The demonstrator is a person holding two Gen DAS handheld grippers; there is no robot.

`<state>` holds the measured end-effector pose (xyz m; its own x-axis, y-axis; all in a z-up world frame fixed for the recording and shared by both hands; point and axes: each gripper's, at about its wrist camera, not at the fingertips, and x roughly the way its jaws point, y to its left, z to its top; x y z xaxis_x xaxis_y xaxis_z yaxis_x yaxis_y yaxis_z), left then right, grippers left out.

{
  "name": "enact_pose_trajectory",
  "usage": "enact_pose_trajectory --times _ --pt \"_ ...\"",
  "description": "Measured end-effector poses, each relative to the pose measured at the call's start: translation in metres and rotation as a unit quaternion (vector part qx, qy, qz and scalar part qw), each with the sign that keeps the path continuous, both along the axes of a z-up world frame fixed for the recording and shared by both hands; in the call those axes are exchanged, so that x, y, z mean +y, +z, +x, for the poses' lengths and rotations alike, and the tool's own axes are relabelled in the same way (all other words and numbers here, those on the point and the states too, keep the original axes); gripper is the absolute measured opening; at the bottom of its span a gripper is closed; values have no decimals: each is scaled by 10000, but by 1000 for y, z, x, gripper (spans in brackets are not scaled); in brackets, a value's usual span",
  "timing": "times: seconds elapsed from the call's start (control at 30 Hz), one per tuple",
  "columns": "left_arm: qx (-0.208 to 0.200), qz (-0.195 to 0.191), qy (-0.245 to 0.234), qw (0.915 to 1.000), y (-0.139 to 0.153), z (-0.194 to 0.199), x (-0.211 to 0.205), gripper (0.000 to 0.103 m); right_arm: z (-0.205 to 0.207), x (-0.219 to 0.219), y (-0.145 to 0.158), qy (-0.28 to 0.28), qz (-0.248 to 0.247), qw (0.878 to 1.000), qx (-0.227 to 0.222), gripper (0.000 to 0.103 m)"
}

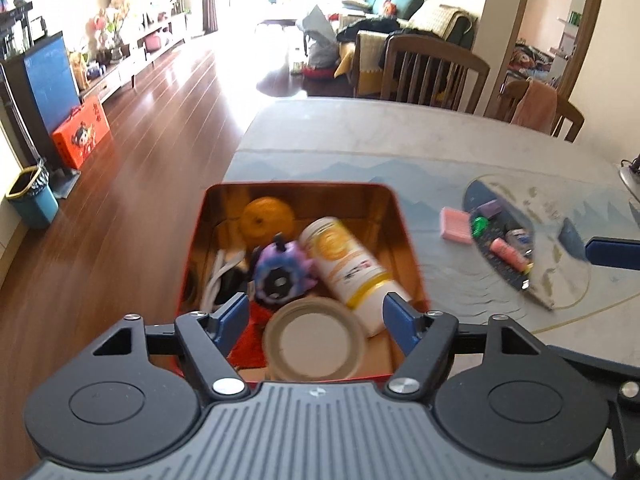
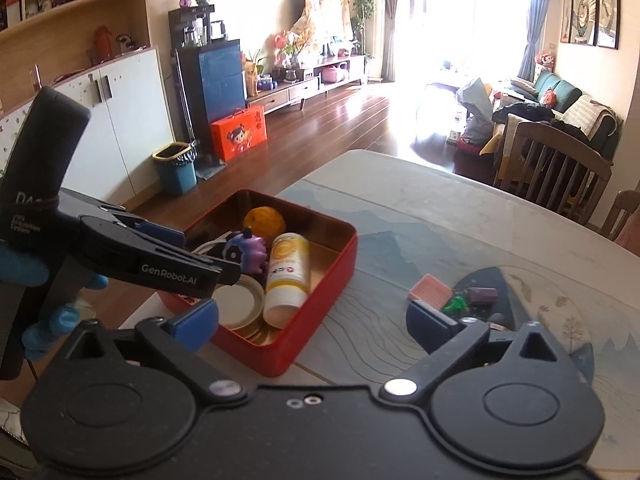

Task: Organize rigid objects
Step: 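Move both open tools back over the remaining items on the table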

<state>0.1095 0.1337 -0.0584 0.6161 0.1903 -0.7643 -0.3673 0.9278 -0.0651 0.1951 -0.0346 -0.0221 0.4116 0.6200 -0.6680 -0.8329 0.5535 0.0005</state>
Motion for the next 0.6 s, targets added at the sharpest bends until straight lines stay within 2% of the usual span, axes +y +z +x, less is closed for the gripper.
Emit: enact_pose_trajectory --times 0.13,0.33,0.6 --pt "-160 60 -80 9998 9 6 -22 73 5 -16 3 -44 73 10000 6 102" --pt "-376 92 -129 9992 16 18 -51 82 16 -45 5 -171 172 9997 59 103" --pt "-510 130 -321 9981 12 48 -93 84 37 -85 -2 -262 207 9994 131 103"
